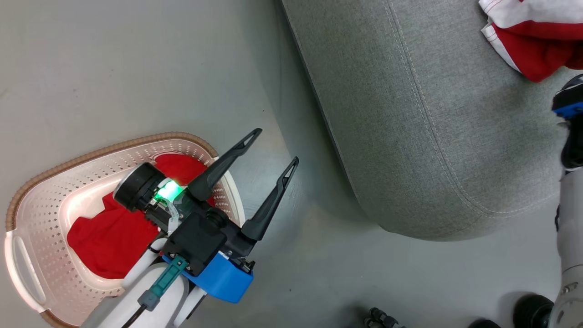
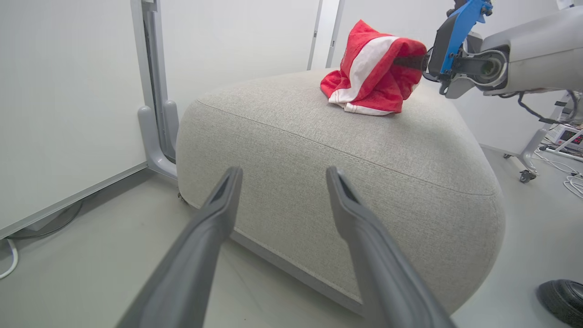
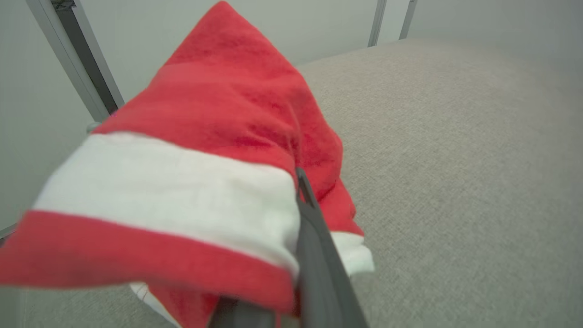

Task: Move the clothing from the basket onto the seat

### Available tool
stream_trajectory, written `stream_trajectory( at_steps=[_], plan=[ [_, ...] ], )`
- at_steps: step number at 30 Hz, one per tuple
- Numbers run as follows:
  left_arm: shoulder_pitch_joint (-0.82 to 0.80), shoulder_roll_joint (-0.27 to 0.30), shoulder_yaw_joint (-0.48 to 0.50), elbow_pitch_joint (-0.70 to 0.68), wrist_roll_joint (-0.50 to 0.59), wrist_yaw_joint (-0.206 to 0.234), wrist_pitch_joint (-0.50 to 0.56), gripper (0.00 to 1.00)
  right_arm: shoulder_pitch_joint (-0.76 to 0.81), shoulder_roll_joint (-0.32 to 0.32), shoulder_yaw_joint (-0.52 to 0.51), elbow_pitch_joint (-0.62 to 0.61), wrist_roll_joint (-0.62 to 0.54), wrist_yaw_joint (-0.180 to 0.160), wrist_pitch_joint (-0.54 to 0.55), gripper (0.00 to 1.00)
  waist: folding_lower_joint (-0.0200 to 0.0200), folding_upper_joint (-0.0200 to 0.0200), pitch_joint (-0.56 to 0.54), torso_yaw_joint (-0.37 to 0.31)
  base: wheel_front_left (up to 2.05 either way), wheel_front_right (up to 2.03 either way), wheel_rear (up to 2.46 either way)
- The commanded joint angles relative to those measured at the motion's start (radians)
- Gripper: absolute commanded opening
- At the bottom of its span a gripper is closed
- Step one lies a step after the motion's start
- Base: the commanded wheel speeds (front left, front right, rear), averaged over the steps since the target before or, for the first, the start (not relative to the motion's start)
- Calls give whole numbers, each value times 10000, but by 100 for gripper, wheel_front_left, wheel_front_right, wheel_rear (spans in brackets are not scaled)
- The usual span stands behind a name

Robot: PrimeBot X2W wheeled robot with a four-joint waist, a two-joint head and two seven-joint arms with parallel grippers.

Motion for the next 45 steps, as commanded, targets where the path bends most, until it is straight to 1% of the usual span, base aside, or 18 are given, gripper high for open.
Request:
stream_trajectory(
  at_steps=[1,7,8,10,11,12,13,19,26,31,40,45],
  plan=[
    [-14,66,70,-84,-48,57,47,100,-8,74,-38,148,-115,5,-45,0,-1,0,14,-36,0,0,0],
    [-132,84,49,-93,-88,91,91,100,-97,266,-253,261,-355,5,-60,0,-1,0,27,-114,0,0,0],
    [-151,78,34,-74,-96,95,81,100,-96,282,-283,244,-385,5,-61,5,-1,0,21,-118,0,0,0],
    [-189,57,9,-29,-118,95,49,100,-73,298,-331,207,-424,5,-62,29,-1,0,4,-118,0,0,0],
    [-209,44,1,-6,-131,92,32,100,-60,305,-352,194,-436,5,-62,48,-1,0,-9,-114,0,0,0],
    [-231,25,-12,17,-138,92,17,100,-43,300,-374,185,-463,5,-63,89,-1,0,-25,-107,0,0,0],
    [-252,7,-28,41,-149,90,-6,100,-15,314,-382,176,-490,5,-63,100,-1,0,-44,-100,0,0,0],
    [-290,-34,-69,164,-191,112,-105,100,25,238,-376,283,-638,5,-62,100,-1,0,-130,-69,0,0,0],
    [-342,-70,-93,303,-250,156,-209,100,99,307,-420,169,-796,5,-62,100,-1,0,-258,-85,0,0,0],
    [-293,-209,-118,574,-374,184,-372,100,445,439,-311,-69,-959,5,-57,100,-1,0,-552,-113,0,0,0],
    [-130,-829,-169,1552,-772,193,-773,100,1709,597,-15,-630,-1274,5,-56,100,-1,0,-1617,97,0,0,0],
    [94,-1246,11,2189,-1023,214,-887,100,2553,657,198,-1081,-1381,5,-58,100,-1,0,-2424,391,0,0,0]
  ],
)
